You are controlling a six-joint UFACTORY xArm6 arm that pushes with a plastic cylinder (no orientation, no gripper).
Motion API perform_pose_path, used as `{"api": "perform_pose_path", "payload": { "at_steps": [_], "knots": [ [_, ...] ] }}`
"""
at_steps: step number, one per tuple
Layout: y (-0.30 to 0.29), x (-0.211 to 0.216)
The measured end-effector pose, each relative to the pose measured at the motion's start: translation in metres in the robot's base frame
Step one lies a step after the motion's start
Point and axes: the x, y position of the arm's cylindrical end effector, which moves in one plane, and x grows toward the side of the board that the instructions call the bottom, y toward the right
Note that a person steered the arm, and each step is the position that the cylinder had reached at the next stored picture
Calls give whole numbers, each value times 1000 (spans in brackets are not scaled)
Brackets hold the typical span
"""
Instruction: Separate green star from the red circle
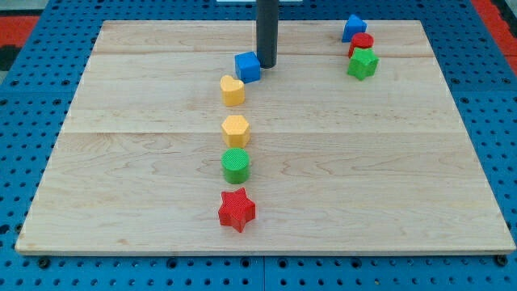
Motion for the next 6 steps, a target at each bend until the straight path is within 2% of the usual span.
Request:
{"api": "perform_pose_path", "payload": {
  "at_steps": [1, 2, 3, 4, 5, 6],
  "knots": [
    [73, 13],
    [109, 46],
    [177, 43],
    [190, 26],
    [144, 3],
    [59, -21]
  ]
}}
